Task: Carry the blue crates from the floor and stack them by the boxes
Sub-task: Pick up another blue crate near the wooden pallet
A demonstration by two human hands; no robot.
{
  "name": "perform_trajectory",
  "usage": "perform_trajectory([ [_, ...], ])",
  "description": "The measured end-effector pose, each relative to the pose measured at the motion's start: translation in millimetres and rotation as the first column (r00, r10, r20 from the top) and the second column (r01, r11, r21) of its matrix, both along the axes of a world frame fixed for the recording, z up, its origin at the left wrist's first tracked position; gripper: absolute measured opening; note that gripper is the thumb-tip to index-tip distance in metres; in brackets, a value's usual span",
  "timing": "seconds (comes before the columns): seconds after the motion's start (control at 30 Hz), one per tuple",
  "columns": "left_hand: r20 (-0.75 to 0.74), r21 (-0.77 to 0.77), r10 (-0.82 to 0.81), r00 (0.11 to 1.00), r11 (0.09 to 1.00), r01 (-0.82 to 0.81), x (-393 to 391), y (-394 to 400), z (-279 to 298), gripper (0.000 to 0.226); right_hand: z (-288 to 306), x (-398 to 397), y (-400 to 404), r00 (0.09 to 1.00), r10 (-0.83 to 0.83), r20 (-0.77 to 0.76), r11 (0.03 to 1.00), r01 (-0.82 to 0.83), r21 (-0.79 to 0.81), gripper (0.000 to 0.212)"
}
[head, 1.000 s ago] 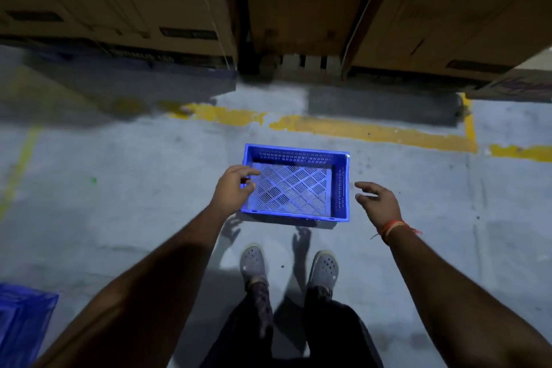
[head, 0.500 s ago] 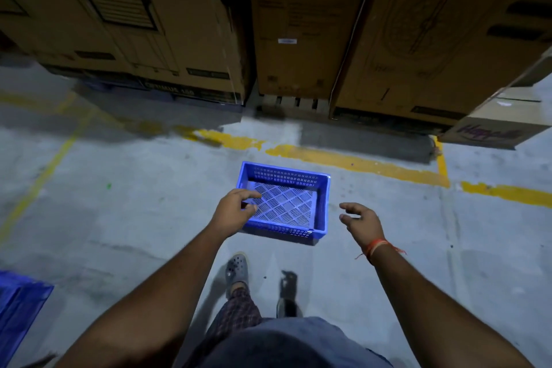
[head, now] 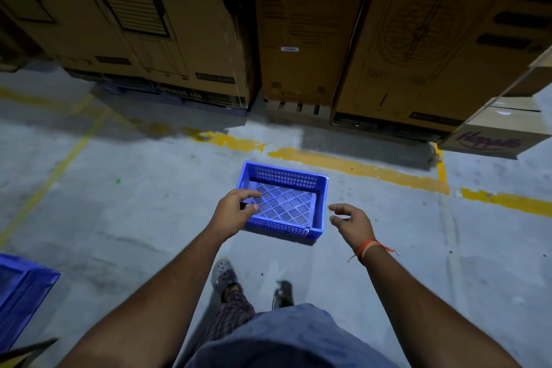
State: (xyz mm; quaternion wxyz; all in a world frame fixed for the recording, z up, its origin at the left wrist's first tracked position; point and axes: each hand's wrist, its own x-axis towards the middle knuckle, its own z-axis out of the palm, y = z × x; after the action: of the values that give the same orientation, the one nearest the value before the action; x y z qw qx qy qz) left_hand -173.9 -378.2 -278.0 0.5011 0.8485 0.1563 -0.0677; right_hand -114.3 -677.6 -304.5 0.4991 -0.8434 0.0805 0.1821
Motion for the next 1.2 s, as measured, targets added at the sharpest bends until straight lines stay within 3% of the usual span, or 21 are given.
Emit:
perform_trajectory([
  [0.3, -0.03, 0.0, 0.196, 0.98, 0.981, -0.196, -45, 64, 2, 0.026, -6, 4, 79, 0.98, 0.2, -0.022, 0.98, -0.2, 0.003, 0.026],
  [0.53, -0.06, -0.006, 0.395, 0.917, 0.918, -0.396, -91, 153, -4, 0.024, -8, 15, 190, 0.902, 0.43, -0.044, 0.903, -0.43, -0.006, 0.027],
  [0.9, -0.046, -0.07, 0.741, 0.67, 0.666, -0.742, -193, 315, 6, 0.025, -6, -3, 455, 0.631, 0.776, 0.004, 0.63, -0.775, 0.041, 0.027],
  [1.2, -0.026, -0.074, 0.899, 0.436, 0.434, -0.898, -294, 398, 5, 0.026, -2, -69, 626, 0.379, 0.925, -0.009, 0.377, -0.918, 0.127, 0.025],
])
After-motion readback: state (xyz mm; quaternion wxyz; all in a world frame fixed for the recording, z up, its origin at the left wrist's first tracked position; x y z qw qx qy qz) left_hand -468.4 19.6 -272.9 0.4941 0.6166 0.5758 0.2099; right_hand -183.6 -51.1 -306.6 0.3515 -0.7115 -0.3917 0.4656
